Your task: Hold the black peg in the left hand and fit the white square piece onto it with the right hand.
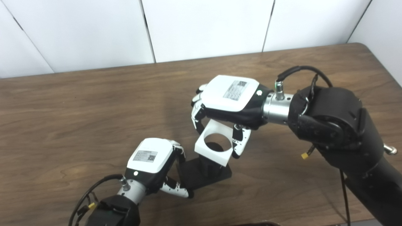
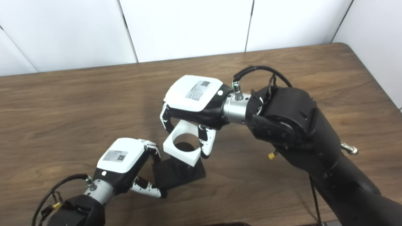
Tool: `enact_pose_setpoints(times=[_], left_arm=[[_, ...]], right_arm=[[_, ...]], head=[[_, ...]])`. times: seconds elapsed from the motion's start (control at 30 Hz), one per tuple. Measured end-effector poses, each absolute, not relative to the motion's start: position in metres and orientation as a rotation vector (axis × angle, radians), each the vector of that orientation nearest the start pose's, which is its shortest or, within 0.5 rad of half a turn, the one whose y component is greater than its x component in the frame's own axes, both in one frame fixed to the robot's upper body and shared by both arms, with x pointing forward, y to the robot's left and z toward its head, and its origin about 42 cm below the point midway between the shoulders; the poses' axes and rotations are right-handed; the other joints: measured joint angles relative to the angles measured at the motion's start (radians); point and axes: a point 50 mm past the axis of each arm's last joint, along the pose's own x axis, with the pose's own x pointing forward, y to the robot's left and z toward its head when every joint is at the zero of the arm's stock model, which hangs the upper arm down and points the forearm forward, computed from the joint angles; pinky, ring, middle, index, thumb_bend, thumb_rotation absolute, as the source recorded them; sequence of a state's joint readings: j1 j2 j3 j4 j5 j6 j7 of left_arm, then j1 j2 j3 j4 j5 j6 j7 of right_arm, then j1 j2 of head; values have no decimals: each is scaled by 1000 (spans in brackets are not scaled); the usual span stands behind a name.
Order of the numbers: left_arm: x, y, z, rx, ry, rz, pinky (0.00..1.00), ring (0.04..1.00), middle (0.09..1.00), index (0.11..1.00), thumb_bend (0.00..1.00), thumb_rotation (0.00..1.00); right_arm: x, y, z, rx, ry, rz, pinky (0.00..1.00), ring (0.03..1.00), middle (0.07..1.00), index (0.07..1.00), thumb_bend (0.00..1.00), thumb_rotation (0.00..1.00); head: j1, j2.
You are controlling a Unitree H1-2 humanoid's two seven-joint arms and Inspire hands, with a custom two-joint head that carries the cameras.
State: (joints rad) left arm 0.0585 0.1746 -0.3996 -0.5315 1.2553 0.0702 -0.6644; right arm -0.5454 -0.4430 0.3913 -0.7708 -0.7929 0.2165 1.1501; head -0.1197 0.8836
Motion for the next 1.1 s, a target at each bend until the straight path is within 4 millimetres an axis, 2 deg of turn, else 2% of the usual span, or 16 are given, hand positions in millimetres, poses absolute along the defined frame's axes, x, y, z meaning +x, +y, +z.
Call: enact_pose_setpoints(times=[0.27,0.67,1.1], left_arm=[[221,147,179,1413,-132,-601,782,819,784,492,508,59],[221,147,179,1412,-132,-602,783,817,780,492,508,59],[221,146,179,1412,-131,-600,781,818,782,492,508,60]], right_arm=[[269,-161,333,-1548,-464,900,958,863,747,483,524,133],[265,-160,323,-1530,-451,932,932,852,744,483,524,132],[265,-153,322,-1527,-473,935,941,866,750,483,524,133]], head=[[0,2],[2,5],[6,6]])
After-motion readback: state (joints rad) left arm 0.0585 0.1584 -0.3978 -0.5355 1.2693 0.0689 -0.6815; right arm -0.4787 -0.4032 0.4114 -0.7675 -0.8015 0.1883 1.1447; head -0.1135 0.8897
